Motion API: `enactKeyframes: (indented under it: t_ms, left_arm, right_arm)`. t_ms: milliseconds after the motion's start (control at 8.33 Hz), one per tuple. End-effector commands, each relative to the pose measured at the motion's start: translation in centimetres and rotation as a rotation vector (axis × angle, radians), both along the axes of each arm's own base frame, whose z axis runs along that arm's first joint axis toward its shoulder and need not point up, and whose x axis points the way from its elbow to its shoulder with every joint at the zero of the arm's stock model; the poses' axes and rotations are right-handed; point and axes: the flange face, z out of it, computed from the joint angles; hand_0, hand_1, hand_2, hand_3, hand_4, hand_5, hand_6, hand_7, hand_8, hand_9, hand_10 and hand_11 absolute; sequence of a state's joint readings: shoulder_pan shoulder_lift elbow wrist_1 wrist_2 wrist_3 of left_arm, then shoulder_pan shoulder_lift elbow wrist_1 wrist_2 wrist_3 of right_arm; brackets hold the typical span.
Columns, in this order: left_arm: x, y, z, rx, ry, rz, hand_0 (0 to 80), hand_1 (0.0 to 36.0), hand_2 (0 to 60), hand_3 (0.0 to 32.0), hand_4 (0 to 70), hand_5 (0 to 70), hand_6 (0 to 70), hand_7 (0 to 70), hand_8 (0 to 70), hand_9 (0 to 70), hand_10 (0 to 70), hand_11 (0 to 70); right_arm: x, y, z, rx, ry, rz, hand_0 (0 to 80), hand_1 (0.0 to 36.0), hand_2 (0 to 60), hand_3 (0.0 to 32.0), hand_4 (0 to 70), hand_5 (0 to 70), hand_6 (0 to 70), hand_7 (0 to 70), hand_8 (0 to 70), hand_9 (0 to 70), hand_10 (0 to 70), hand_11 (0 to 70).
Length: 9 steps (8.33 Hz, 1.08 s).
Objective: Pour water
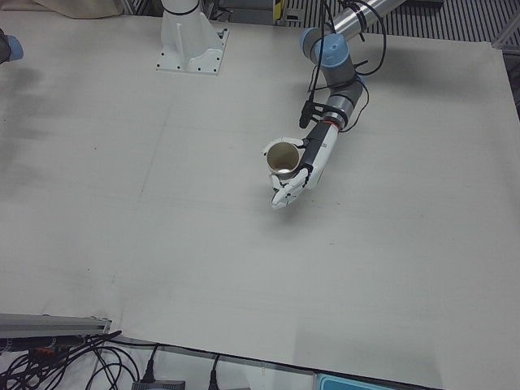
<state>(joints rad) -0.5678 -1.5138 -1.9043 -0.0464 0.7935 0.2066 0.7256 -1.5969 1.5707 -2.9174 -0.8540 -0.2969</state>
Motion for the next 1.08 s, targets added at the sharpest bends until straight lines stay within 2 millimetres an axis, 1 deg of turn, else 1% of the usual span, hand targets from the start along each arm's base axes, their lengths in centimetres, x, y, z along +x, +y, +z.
enactKeyframes:
  t_ms: [0, 120, 240, 360, 480, 600, 720, 840, 960]
  left_arm:
    - [3.2, -0.1, -2.9, 0.006, -0.061, 0.172, 78.1, 36.0, 60.0, 0.0, 24.9, 0.0, 42.2, 70.0, 44.1, 62.8, 10.9, 19.4]
    - [6.4, -1.2, -6.5, 0.015, -0.055, 0.191, 77.5, 36.0, 60.0, 0.0, 25.2, 0.0, 42.5, 70.0, 44.4, 63.1, 11.0, 19.5]
    - [9.6, -2.0, -9.6, 0.033, -0.048, 0.227, 76.4, 36.0, 60.0, 0.0, 25.8, 0.0, 43.2, 70.0, 44.8, 63.6, 11.2, 19.8]
    - [12.5, -3.3, -12.3, 0.067, -0.043, 0.259, 74.4, 36.0, 60.0, 0.0, 26.2, 0.0, 44.1, 70.0, 45.5, 64.4, 11.5, 20.1]
    - [15.0, -4.1, -14.6, 0.102, -0.076, 0.286, 74.0, 36.0, 60.0, 0.0, 26.4, 0.0, 43.9, 70.0, 45.6, 64.5, 11.5, 20.1]
    - [17.2, -4.6, -18.2, 0.182, -0.147, 0.304, 70.4, 36.0, 60.0, 0.0, 25.8, 0.0, 41.9, 70.0, 45.0, 63.8, 11.4, 19.9]
    - [19.4, -5.5, -21.1, 0.233, -0.173, 0.312, 66.2, 36.0, 60.0, 0.0, 25.3, 0.0, 40.9, 70.0, 44.8, 63.6, 11.5, 19.9]
    - [21.5, -5.7, -22.9, 0.246, -0.173, 0.313, 64.6, 36.0, 60.0, 0.0, 23.9, 0.0, 39.1, 70.0, 44.0, 62.8, 11.4, 19.9]
    - [22.7, -4.8, -24.1, 0.275, -0.196, 0.314, 65.7, 36.0, 60.0, 0.0, 23.0, 0.0, 38.4, 70.0, 43.6, 62.5, 11.2, 19.6]
  right_arm:
    - [4.2, -1.3, -8.3, -0.005, 0.027, 0.071, 60.3, 28.1, 22.7, 0.0, 18.5, 70.0, 9.9, 16.5, 0.9, 1.9, 1.9, 5.2]
    - [3.8, -1.7, -11.4, 0.005, 0.042, 0.075, 59.4, 27.9, 24.6, 0.0, 17.3, 70.0, 10.0, 16.4, 1.0, 1.8, 1.7, 4.8]
    - [3.5, -2.7, -14.2, 0.043, 0.055, 0.071, 59.1, 27.8, 24.5, 0.0, 17.9, 70.0, 10.2, 16.7, 1.0, 1.9, 1.4, 4.4]
    - [3.9, -4.3, -17.7, 0.103, 0.081, 0.071, 60.0, 28.3, 24.6, 0.0, 19.0, 70.0, 10.9, 17.9, 1.1, 2.1, 1.4, 4.4]
    - [3.5, -5.0, -21.0, 0.155, 0.084, 0.081, 61.9, 29.6, 25.4, 0.0, 21.7, 70.0, 11.9, 19.2, 1.3, 2.4, 2.3, 5.8]
    - [2.7, -5.9, -23.7, 0.196, 0.076, 0.089, 61.4, 29.6, 26.9, 0.0, 23.5, 70.0, 12.9, 21.1, 1.5, 2.8, 2.3, 5.8]
    - [2.0, -6.4, -25.4, 0.222, 0.084, 0.098, 61.5, 29.5, 27.4, 0.0, 24.0, 70.0, 13.4, 21.9, 1.6, 3.0, 2.4, 5.8]
    - [0.4, -5.5, -27.7, 0.263, 0.1, 0.086, 61.6, 30.0, 28.2, 0.0, 21.1, 70.0, 13.7, 23.2, 1.7, 3.2, 2.9, 6.8]
    - [-0.7, -3.9, -30.8, 0.322, 0.16, 0.1, 61.6, 30.2, 29.5, 0.0, 22.2, 70.0, 14.5, 24.4, 1.9, 3.4, 3.3, 7.3]
